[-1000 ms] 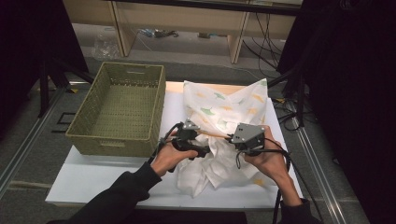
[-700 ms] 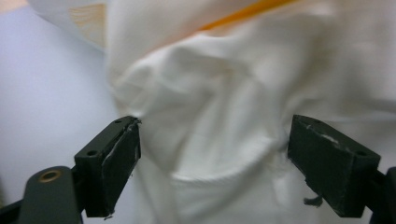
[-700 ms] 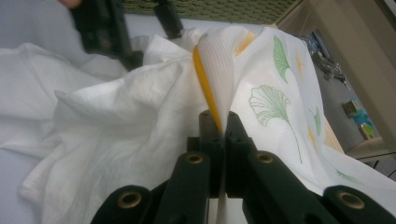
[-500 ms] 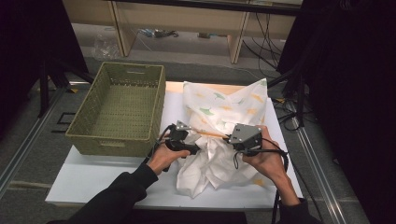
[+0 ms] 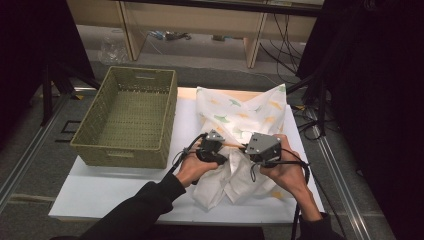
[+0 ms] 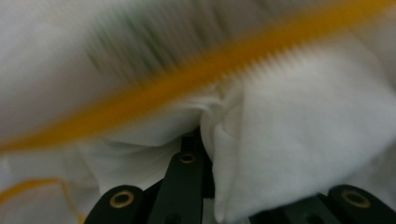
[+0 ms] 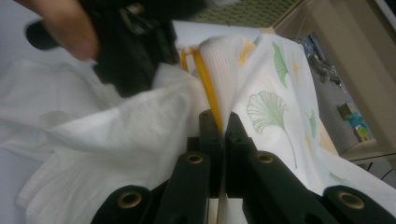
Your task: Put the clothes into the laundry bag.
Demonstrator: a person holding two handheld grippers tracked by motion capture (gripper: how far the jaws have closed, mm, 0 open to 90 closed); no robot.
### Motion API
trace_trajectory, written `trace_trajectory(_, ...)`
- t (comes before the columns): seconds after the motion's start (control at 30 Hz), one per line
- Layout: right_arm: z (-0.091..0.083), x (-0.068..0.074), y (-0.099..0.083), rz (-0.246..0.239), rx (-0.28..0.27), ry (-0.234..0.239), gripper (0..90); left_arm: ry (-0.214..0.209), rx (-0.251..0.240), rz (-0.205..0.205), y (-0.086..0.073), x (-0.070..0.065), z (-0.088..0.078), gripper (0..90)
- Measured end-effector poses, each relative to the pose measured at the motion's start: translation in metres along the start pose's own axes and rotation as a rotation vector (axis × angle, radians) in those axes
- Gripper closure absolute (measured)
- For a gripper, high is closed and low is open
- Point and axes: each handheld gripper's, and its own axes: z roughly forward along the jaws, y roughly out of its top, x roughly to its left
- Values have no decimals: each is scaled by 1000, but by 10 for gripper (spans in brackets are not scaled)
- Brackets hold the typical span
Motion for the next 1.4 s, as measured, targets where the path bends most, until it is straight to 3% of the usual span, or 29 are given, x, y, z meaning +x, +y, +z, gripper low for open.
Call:
trace_trajectory(0.1, -11, -1, 5, -4, -11, -8, 898, 48, -10, -15, 6, 10, 10, 860)
trace_trajectory(0.17, -12, 0, 4, -1, -6, -4, 898, 38, 19, -39, 2, 16, 18, 829)
trace_trajectory(0.23, -10, -1, 1, 7, 1, 4, 899, 16, 48, -35, -3, 19, 17, 746)
trace_trajectory(0.3, -5, 0, -2, 12, 11, 11, 898, 20, 69, -11, -8, 17, 6, 605)
trace_trajectory(0.37, -1, 1, -5, 19, 21, 18, 898, 24, 107, 52, -13, 13, -11, 446)
trace_trajectory(0.4, 2, -1, -5, -3, 14, 23, 898, 17, 127, 75, -15, 11, -21, 333)
trace_trajectory(0.43, 2, -1, -5, -3, 14, 23, 898, 1, 113, 61, -18, 8, -30, 333)
trace_trajectory(0.5, 3, -1, -6, 17, 22, 20, 898, -22, 123, 84, -25, 2, -44, 250)
trace_trajectory(0.53, 4, -1, -6, 13, 21, 22, 898, -24, 130, 95, -29, -1, -49, 200)
trace_trajectory(0.6, 4, 0, -5, 16, 22, 22, 898, -33, 157, 80, -35, -7, -52, 150)
trace_trajectory(0.67, 5, 1, -3, 38, 19, 26, 898, -56, 176, 82, -41, -15, -45, 154)
trace_trajectory(0.7, 6, 0, -3, 8, 13, 27, 898, -80, 178, 92, -42, -18, -40, 153)
trace_trajectory(0.77, 6, 3, -3, 37, 16, 31, 898, -95, 177, 79, -45, -23, -29, 153)
trace_trajectory(0.9, 6, 3, -4, 47, 16, 35, 898, -21, 180, 123, -43, -23, -7, 159)
trace_trajectory(0.93, 6, 3, -5, 44, 17, 35, 898, -14, 172, 121, -41, -20, -3, 250)
trace_trajectory(0.97, 7, 3, -6, 44, 18, 37, 898, -22, 140, 122, -38, -16, -1, 504)
trace_trajectory(1.0, 7, 3, -6, 44, 18, 38, 898, -37, 130, 96, -34, -11, 0, 606)
trace_trajectory(1.03, 7, 2, -6, 45, 18, 36, 898, -52, 86, 25, -30, -12, 2, 691)
trace_trajectory(1.07, 7, 2, -6, 47, 16, 34, 898, -57, 77, 16, -26, -10, 1, 740)
trace_trajectory(1.1, 6, 1, -6, 32, 7, 39, 898, -45, 53, 15, -21, -10, 0, 778)
trace_trajectory(1.13, 4, 2, -6, 53, 7, 34, 898, -39, 35, 11, -16, -10, 0, 797)
trace_trajectory(1.2, -1, -1, -5, 51, -12, 32, 898, -50, -5, -24, -5, -9, -3, 814)
trace_trajectory(1.33, -18, 0, 2, 43, -38, 31, 899, -34, -49, -30, 15, -8, -10, 820)
trace_trajectory(1.4, -26, -1, 6, 18, -67, 30, 900, -15, -62, -52, 16, -2, -4, 819)
